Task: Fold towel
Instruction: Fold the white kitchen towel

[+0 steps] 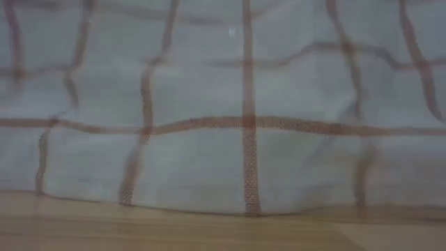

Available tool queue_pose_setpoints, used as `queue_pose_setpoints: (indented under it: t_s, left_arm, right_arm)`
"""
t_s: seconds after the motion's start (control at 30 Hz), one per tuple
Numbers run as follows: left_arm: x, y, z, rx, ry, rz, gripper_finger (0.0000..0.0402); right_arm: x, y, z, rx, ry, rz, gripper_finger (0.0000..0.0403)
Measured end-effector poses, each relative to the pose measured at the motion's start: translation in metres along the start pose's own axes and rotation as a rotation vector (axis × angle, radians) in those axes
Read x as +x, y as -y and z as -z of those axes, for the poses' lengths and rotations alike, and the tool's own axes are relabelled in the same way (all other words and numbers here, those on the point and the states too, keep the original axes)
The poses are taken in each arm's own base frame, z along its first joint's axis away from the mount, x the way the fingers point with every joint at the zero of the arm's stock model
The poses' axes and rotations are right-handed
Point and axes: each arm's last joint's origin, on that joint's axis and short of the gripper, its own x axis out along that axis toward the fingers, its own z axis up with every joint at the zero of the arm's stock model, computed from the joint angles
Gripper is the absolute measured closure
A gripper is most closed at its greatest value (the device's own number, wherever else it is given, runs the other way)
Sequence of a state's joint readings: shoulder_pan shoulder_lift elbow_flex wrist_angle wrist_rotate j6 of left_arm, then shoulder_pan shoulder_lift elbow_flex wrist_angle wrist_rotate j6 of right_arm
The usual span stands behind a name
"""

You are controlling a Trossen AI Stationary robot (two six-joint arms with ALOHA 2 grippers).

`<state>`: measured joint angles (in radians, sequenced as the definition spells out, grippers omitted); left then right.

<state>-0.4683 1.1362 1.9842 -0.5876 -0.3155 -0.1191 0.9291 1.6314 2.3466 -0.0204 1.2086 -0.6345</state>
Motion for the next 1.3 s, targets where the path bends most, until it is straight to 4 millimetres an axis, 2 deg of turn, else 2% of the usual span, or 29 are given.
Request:
queue_pose_setpoints:
  t_s: [0.2, 0.37, 0.53, 0.7, 1.0, 1.3]
  left_arm:
    - [0.000, -0.008, 0.013, 0.126, -0.110, -0.222, 0.0401]
    - [-0.003, -0.014, 0.018, 0.284, -0.177, -0.401, 0.0401]
    - [-0.005, -0.016, 0.023, 0.336, -0.228, -0.444, 0.0401]
    - [-0.008, -0.018, 0.031, 0.340, -0.308, -0.452, 0.0401]
    - [-0.017, -0.024, 0.057, 0.259, -0.522, -0.539, 0.0401]
    - [-0.014, -0.025, 0.083, 0.166, -0.732, -0.611, 0.0401]
  right_arm:
    - [0.008, 0.000, 0.017, -0.186, -0.138, 0.134, 0.0398]
    - [0.024, 0.008, 0.028, -0.305, -0.191, 0.229, 0.0398]
    - [0.043, 0.021, 0.041, -0.419, -0.240, 0.308, 0.0398]
    - [0.059, 0.034, 0.064, -0.473, -0.301, 0.347, 0.0398]
    - [0.068, 0.055, 0.101, -0.350, -0.457, 0.260, 0.0398]
    - [0.051, 0.060, 0.120, -0.152, -0.636, 0.212, 0.0398]
